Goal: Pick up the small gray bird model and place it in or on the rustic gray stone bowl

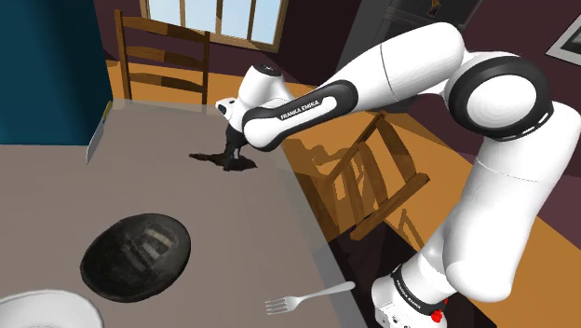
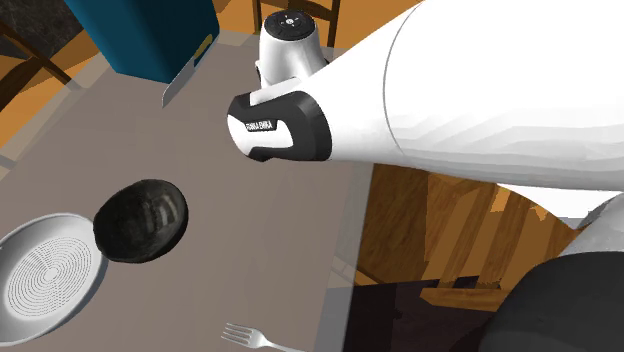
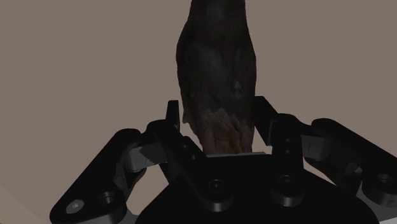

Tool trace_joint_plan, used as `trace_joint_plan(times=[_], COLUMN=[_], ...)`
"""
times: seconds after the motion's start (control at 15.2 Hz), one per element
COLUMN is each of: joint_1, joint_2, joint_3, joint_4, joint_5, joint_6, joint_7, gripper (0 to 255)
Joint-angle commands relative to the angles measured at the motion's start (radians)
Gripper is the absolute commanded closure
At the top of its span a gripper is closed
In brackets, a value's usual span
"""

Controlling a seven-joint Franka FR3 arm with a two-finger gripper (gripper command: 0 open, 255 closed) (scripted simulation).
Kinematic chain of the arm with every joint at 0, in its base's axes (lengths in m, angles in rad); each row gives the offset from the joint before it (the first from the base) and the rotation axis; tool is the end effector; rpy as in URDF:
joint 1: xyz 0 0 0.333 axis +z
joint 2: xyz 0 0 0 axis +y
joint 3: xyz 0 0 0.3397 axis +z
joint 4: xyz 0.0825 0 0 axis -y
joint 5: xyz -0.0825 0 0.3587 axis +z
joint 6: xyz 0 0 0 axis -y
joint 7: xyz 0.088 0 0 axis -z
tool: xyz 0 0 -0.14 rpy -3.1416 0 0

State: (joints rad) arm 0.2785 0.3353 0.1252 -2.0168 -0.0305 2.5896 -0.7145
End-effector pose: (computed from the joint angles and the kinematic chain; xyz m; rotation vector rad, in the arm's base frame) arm 0.5725 0.2406 0.3188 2.6201 1.6617 0.3754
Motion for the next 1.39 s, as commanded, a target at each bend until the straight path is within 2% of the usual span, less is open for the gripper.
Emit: trace_joint_plan(times=[0.0,1.32], joint_1=[-0.001,-0.009], joint_2=[-0.018,-0.152], joint_3=[0.002,0.011], joint_4=[0.008,0.111], joint_5=[0.003,0.028], joint_6=[-0.025,-0.262], joint_7=[-0.001,-0.013], gripper=[255,255])
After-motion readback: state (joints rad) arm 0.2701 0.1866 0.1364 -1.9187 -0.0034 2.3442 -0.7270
